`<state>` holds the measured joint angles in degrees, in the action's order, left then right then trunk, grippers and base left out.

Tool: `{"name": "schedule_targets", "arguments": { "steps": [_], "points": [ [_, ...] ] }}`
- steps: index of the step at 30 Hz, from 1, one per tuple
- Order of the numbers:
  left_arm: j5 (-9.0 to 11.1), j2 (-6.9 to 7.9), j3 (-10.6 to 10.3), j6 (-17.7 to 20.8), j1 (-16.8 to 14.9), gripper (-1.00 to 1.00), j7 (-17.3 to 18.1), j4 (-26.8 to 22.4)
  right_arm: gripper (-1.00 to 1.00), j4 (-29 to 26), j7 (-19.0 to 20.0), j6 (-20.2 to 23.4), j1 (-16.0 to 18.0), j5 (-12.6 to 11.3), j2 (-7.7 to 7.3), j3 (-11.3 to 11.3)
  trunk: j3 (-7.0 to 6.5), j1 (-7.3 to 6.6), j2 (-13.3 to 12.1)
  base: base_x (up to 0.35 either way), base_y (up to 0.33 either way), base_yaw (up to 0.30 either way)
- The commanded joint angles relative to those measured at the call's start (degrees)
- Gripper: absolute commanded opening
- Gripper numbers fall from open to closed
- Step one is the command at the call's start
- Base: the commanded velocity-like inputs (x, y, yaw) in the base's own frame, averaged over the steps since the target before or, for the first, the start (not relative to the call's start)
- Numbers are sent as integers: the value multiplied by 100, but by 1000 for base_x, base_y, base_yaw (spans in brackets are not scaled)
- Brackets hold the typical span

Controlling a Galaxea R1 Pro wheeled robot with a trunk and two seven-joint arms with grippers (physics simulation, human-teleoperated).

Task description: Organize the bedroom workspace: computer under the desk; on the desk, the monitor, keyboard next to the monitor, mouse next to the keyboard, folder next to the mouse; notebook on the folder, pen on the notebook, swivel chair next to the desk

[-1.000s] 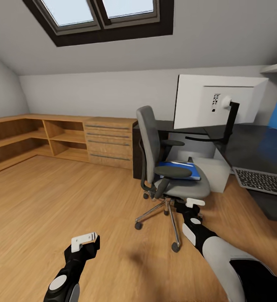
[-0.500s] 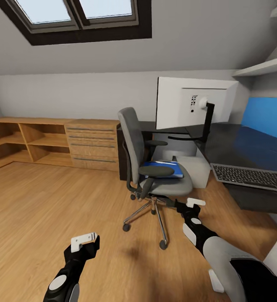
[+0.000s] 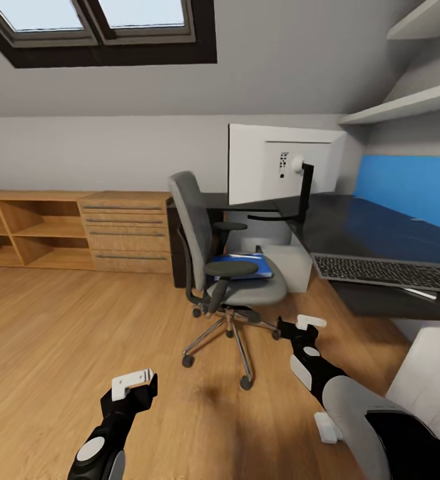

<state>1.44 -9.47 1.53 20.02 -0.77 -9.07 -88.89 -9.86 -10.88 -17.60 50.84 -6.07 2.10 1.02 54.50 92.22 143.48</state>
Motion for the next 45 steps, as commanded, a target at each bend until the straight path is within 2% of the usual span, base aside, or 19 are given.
{"name": "schedule_targets", "arguments": {
  "steps": [1,6,10,28,35,45],
  "points": [
    [17,-2,24,28,-2,100,-16,-8,100,7,10,-32,5,-52,4,6,6,-3,3,-200,185,-49],
    [36,-8,312,35,-2,100,-1,-13,100,9,15,-33,5,-52,8,4,5,-3,3,-137,208,-22],
    [55,-11,420,37,-2,100,9,-14,100,7,23,-33,5,-37,9,-1,5,-3,3,-25,59,-4],
    [59,-11,427,37,-2,100,10,-8,100,-15,17,-25,5,-52,25,-13,5,-3,3,-1,3,0],
    [58,-17,421,29,-2,100,18,-5,100,-33,16,-24,5,-52,19,-7,5,-3,3,-91,215,0],
    [57,-18,418,37,-2,100,19,-5,100,-23,21,-30,5,-51,12,2,5,-3,3,-15,37,0]
  ]
}}
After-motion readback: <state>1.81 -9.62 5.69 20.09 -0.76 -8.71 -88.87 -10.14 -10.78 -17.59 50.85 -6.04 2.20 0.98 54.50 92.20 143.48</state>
